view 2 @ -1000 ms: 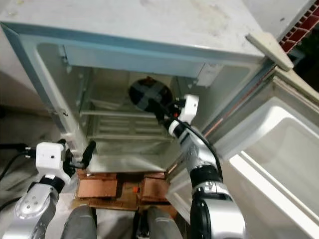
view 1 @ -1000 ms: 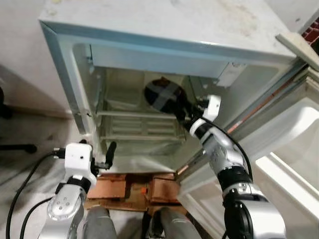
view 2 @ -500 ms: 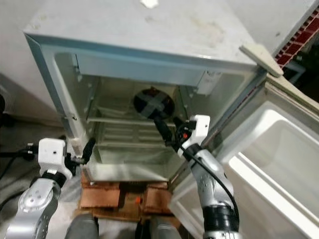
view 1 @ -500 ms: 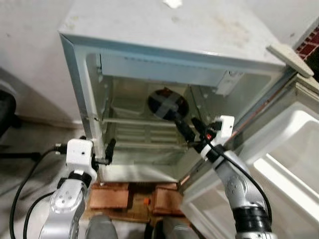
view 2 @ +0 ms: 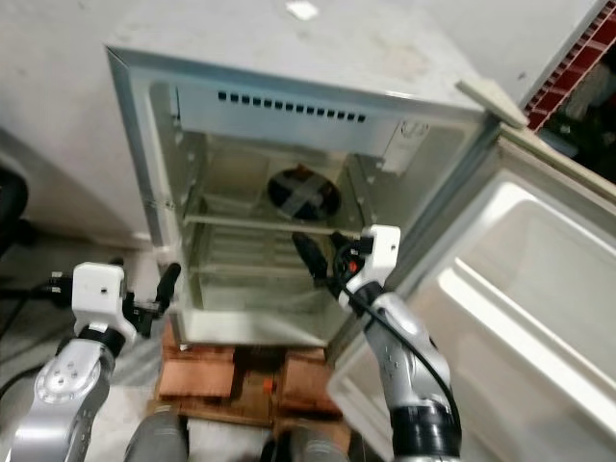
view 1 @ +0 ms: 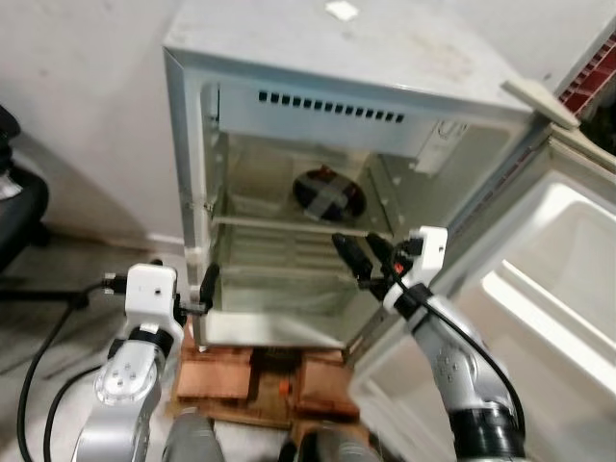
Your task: Restocking fridge
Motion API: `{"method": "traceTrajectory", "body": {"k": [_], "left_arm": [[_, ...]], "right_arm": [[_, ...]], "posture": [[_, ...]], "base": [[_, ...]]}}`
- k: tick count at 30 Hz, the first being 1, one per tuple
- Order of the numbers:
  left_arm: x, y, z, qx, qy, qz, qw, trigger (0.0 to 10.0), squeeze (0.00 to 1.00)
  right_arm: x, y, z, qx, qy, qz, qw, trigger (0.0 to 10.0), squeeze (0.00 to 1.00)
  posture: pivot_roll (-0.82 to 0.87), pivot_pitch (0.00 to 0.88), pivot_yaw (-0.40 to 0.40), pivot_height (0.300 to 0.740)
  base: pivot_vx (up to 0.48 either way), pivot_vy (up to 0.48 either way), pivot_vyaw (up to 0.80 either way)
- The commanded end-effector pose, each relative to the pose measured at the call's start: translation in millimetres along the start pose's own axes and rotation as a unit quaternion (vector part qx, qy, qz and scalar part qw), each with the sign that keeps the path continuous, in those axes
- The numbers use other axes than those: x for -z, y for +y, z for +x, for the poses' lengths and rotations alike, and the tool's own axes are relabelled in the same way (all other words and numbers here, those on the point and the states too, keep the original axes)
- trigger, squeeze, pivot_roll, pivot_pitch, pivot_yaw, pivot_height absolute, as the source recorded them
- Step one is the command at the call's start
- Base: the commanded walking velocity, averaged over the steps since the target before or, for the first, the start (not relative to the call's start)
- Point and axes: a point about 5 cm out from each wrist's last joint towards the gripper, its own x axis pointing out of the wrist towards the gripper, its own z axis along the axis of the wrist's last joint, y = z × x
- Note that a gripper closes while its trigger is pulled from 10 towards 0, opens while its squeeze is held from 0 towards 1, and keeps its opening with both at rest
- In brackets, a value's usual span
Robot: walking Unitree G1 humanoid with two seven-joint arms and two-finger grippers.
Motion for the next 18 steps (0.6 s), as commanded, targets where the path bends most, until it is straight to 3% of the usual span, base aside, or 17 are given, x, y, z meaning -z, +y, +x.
{"method": "traceTrajectory", "body": {"k": [1, 6, 11, 13, 18], "left_arm": [[4, -5.7, -0.8, 0.011, 0.008, -0.001, 1.000, 10.0, 0.00], [6, -4.7, 1.7, 0.011, 0.008, 0.005, 1.000, 10.0, 0.00], [2, 1.6, 12.3, 0.010, 0.004, 0.020, 1.000, 10.0, 0.00], [-2, 7.8, 16.6, 0.009, 0.002, 0.034, 0.999, 10.0, 0.00], [-3, 14.2, 21.2, 0.017, 0.004, 0.045, 0.999, 10.0, 0.00]], "right_arm": [[-1, -3.6, -3.9, 0.010, 0.000, -0.001, 1.000, 10.0, 0.00], [-1, -4.5, -2.5, 0.014, -0.002, -0.003, 1.000, 10.0, 0.00], [-11, -7.4, 1.7, 0.045, -0.030, -0.059, 0.997, 10.0, 0.00], [-17, -13.6, -1.7, 0.078, -0.040, -0.090, 0.992, 10.0, 0.00], [-18, -23.6, -15.2, 0.117, -0.041, -0.105, 0.987, 10.0, 0.00]], "posture": [[0.12, 0.019, -0.162, 0.740], [0.12, 0.008, -0.152, 0.740], [0.13, 0.006, -0.109, 0.740], [0.12, 0.013, -0.076, 0.740], [0.08, 0.001, -0.027, 0.740]], "base": [[-0.292, 0.000, 0.00], [-0.298, 0.000, 0.00], [-0.292, 0.000, 0.00], [-0.281, 0.000, 0.00], [-0.281, 0.000, 0.00]]}}
